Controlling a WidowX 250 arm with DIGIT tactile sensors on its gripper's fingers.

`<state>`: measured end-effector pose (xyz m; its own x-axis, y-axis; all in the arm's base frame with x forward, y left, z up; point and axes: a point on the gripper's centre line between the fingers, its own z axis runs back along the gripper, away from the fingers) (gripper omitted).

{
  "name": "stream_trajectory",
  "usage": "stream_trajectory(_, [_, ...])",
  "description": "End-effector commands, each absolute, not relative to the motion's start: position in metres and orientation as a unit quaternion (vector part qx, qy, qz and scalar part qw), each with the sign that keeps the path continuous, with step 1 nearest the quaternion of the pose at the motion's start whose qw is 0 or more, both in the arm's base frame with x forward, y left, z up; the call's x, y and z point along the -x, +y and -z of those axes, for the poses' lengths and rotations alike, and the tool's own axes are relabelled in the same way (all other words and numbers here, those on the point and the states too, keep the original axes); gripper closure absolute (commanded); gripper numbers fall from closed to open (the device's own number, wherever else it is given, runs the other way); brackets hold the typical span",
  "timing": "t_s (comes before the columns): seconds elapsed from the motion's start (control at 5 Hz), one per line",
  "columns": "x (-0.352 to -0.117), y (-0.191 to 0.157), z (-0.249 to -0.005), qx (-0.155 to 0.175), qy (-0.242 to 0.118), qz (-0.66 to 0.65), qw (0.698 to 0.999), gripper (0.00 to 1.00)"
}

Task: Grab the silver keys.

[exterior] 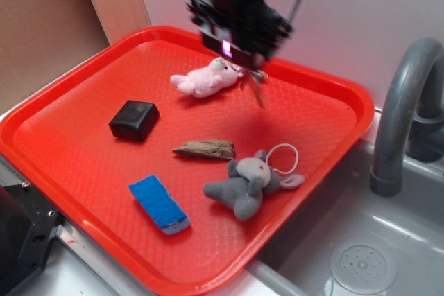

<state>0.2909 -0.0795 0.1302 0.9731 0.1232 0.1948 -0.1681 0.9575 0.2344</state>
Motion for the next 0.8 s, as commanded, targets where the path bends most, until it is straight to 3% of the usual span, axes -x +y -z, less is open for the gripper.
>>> stream_trajectory(0.0, [-0.253,-0.031,-0.216,-0.111,-0.091,-0.065,0.988,1.00])
stream_trajectory(0.2, [-0.237,-0.016,-0.245,-0.109,-0.103,-0.075,0.986,1.00])
stream_trajectory(0.6, [-0.225,0.010,-0.270,-0.105,-0.106,-0.125,0.981,1.00])
